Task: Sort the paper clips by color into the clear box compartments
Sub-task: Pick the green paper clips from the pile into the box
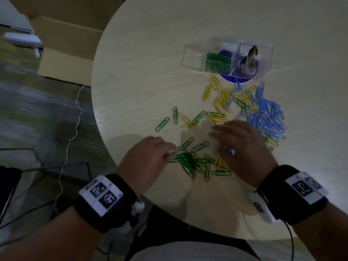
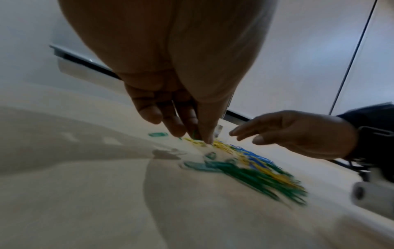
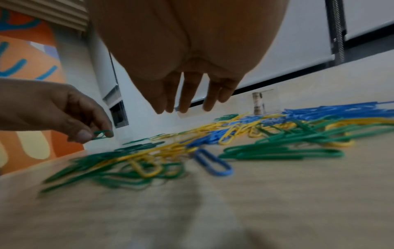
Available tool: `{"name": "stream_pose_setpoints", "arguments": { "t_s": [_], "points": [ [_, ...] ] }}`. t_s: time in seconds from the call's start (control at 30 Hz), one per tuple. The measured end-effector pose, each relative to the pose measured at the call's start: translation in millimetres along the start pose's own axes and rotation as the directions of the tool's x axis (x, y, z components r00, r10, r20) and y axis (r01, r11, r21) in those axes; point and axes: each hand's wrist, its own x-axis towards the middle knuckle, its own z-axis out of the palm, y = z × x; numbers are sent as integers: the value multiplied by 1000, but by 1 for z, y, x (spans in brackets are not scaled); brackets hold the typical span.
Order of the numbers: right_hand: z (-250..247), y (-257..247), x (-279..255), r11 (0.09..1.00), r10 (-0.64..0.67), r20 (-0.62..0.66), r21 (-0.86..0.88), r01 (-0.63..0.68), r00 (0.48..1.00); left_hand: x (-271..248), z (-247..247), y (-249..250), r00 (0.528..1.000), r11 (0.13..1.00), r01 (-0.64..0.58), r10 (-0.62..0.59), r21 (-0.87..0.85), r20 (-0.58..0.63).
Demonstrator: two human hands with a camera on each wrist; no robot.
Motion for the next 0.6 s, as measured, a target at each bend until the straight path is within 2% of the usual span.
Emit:
{"name": "stream_pose_setpoints", "arguments": {
  "t_s": [0.07,0.13,0.27,0.37,0.43,0.53,0.6],
  "points": [
    [10,-9,-3,995,-96,68,11,96,993,-11,12,5,997,999,-43,42,14,63],
    [24,-11,-3,993,-108,180,-28,115,978,-14,17,2,996,998,-39,36,40,77],
    [21,-2,14,994,0,195,-104,21,981,-6,8,-3,993,995,98,-99,16,68],
    [14,-3,28,991,80,233,-123,-53,969,-4,5,-3,988,991,98,-109,96,113],
    [11,-6,36,987,147,282,-109,-120,948,-5,4,-6,982,989,122,-133,87,132],
    [10,-8,40,990,124,346,-101,-94,930,-5,1,-7,982,992,118,-124,53,140],
    [10,-11,42,996,84,339,-56,-69,937,-1,-6,-9,986,993,110,-116,50,122]
  ]
}}
